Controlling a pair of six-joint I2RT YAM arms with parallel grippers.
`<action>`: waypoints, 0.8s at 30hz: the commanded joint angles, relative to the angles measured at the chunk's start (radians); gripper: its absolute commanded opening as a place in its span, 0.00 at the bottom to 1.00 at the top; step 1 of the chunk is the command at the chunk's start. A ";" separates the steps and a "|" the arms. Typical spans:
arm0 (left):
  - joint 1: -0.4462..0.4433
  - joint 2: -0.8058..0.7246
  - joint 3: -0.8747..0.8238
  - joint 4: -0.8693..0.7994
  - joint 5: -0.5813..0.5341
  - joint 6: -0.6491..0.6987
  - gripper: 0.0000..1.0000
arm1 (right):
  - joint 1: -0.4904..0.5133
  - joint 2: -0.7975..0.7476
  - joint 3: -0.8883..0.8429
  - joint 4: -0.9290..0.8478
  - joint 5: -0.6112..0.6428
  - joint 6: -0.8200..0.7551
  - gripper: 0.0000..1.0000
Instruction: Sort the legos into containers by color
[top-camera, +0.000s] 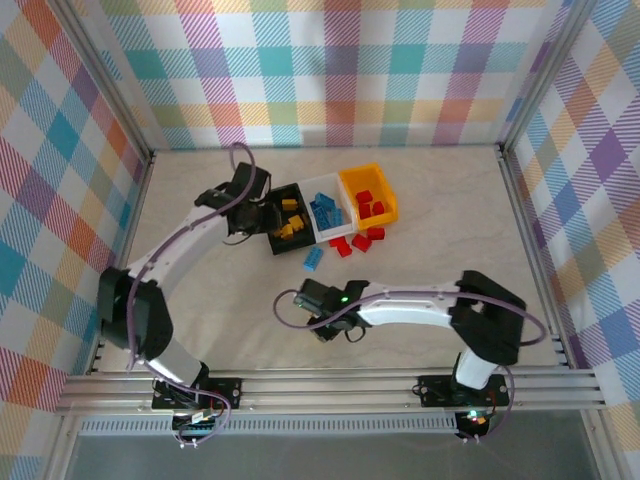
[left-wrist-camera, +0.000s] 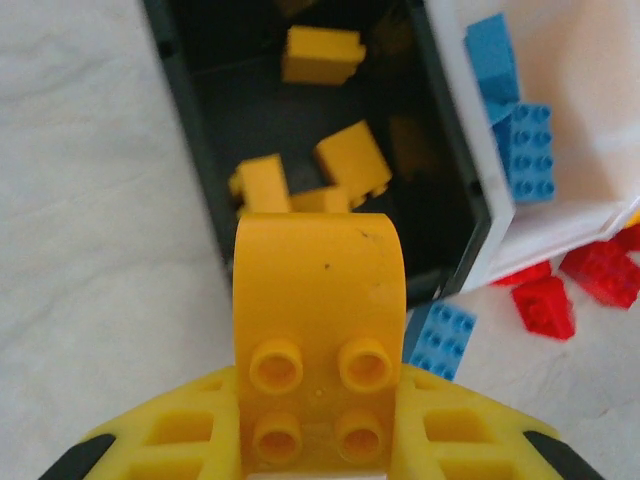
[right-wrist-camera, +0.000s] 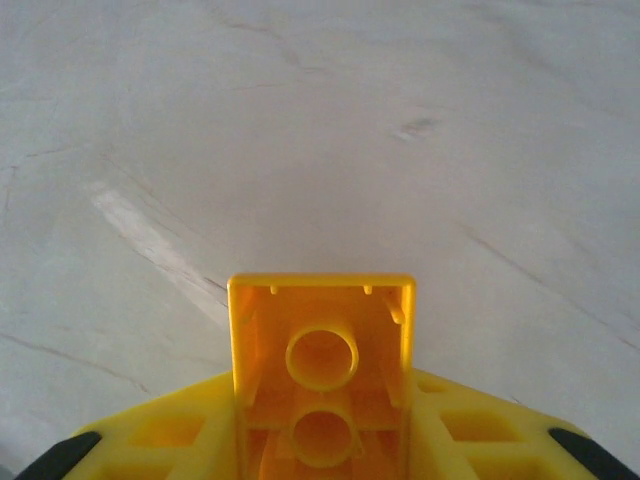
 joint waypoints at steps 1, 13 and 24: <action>0.009 0.130 0.116 0.040 0.045 0.031 0.27 | -0.068 -0.133 -0.050 0.015 -0.021 0.040 0.36; 0.011 0.497 0.441 -0.041 -0.014 0.073 0.36 | -0.282 -0.272 0.107 0.025 -0.168 -0.024 0.37; 0.037 0.363 0.382 -0.060 0.018 0.054 0.60 | -0.412 -0.056 0.422 0.060 -0.326 -0.055 0.38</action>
